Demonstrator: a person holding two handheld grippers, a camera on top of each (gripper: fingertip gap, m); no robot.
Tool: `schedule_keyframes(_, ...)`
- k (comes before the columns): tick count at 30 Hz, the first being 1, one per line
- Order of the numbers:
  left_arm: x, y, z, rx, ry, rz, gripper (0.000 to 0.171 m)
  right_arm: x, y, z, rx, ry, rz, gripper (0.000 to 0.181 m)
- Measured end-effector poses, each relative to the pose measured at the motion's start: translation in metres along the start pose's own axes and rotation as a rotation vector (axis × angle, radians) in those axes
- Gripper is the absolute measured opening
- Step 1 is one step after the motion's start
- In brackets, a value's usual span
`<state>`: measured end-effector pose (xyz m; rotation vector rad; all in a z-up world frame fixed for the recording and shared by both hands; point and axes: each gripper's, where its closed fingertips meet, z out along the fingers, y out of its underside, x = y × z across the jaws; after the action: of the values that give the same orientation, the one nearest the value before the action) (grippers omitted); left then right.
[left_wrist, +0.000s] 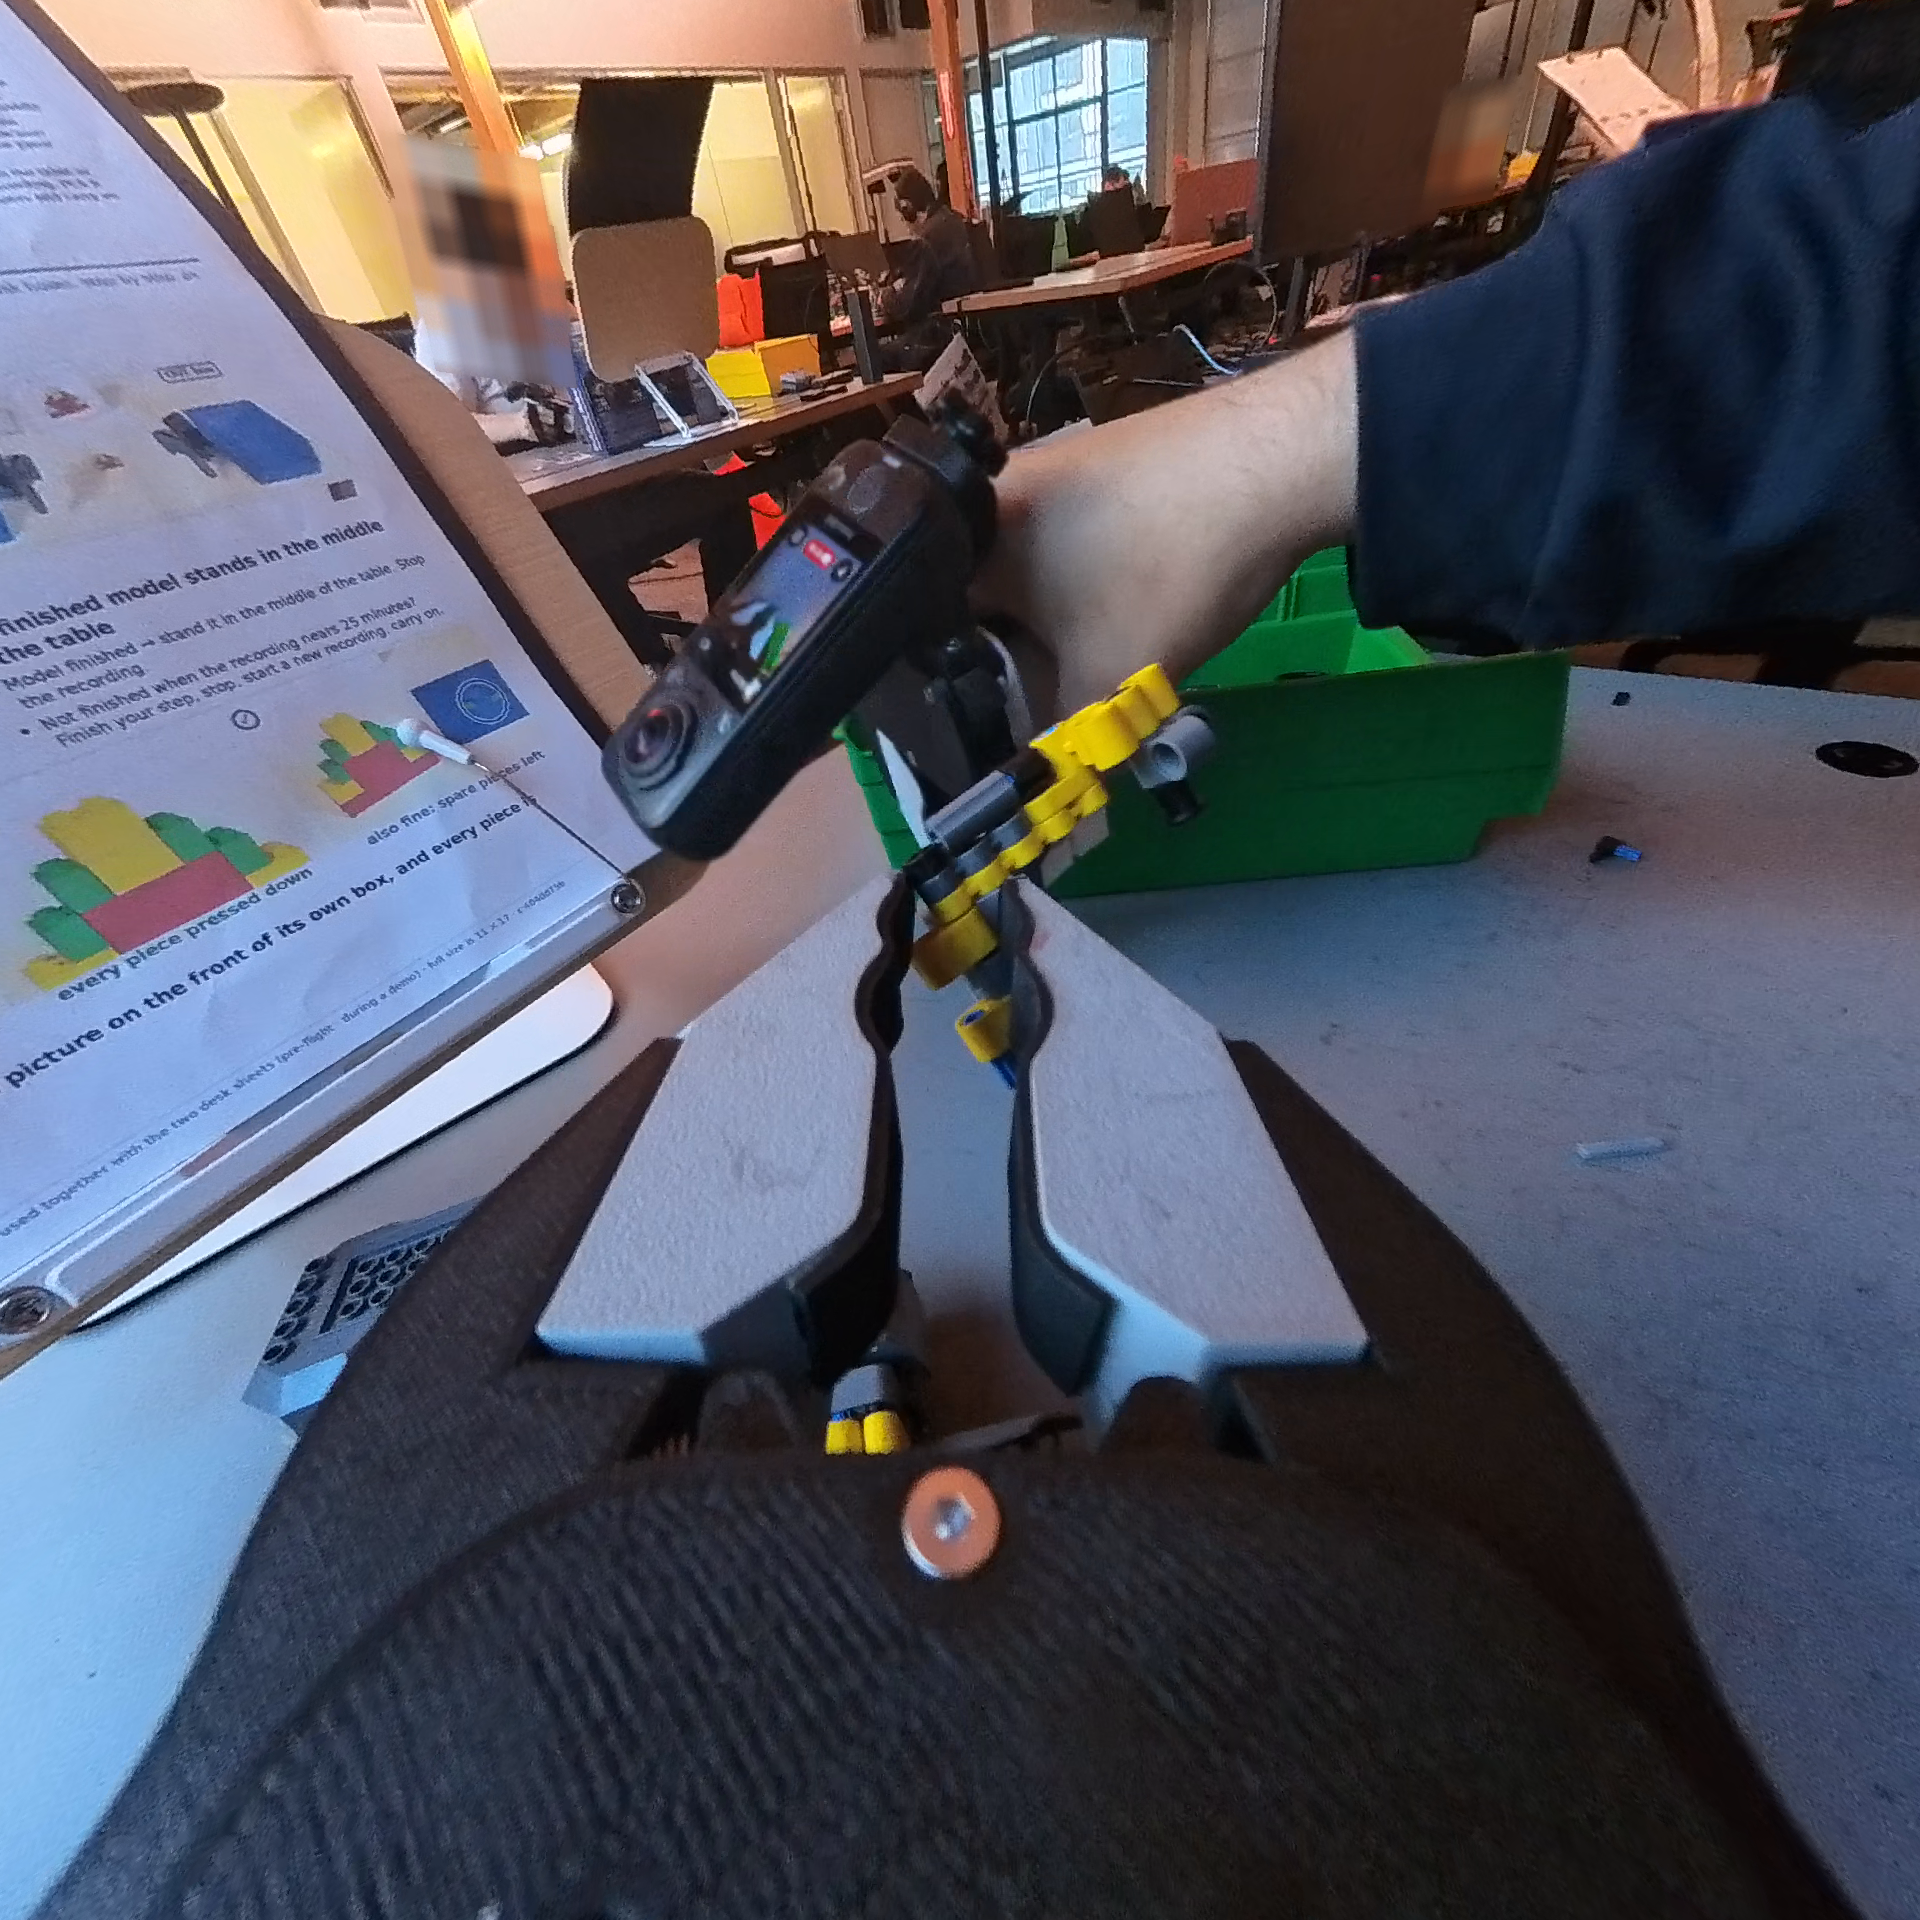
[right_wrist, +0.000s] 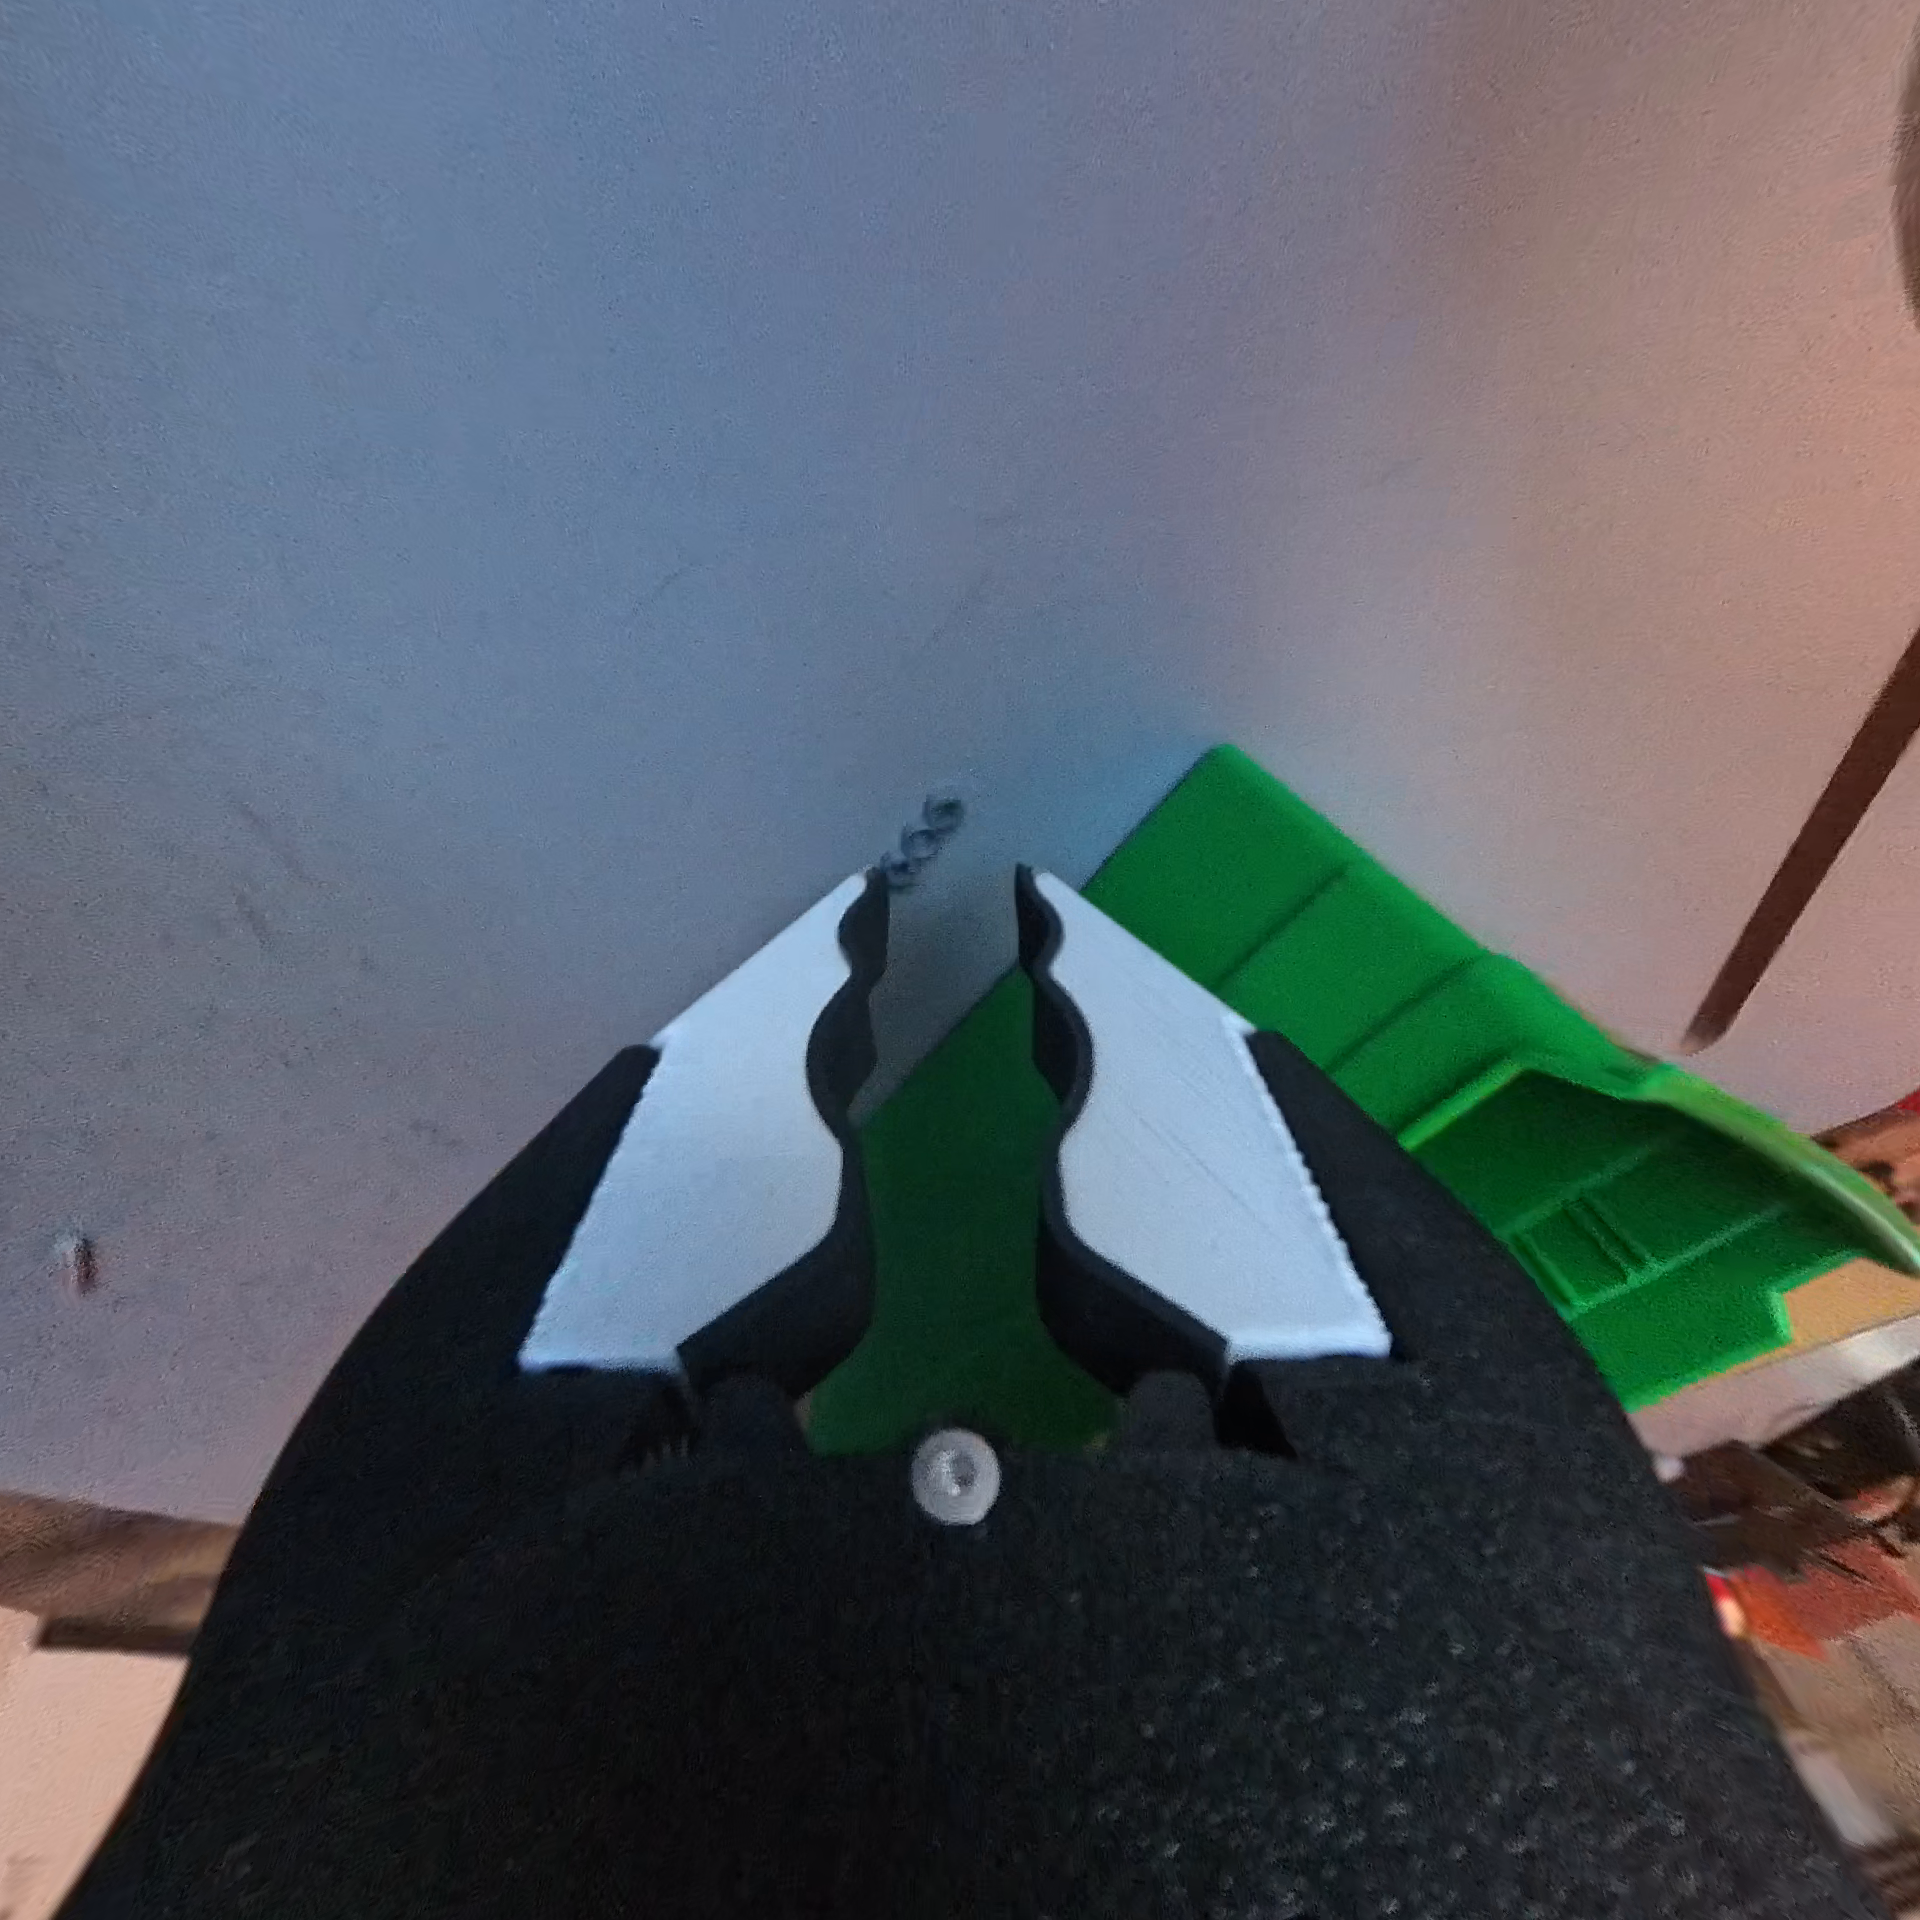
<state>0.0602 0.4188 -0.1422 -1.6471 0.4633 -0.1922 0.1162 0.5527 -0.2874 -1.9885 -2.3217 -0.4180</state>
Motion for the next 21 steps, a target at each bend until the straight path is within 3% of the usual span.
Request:
schedule_keyframes(8, -0.001, -0.001, -0.001, 0.007, 0.002, -0.015, 0.014, 0.001, -0.004, 0.005, 0.006, -0.045, 0.135, 0.016)
schedule_keyframes(17, -0.002, -0.001, -0.001, 0.009, 0.005, -0.025, 0.014, -0.013, -0.006, 0.011, -0.002, -0.092, 0.113, 0.004)
schedule_keyframes(21, -0.003, -0.002, -0.002, 0.014, 0.002, -0.026, 0.014, -0.028, -0.010, -0.002, 0.086, -0.117, 0.129, 0.004)
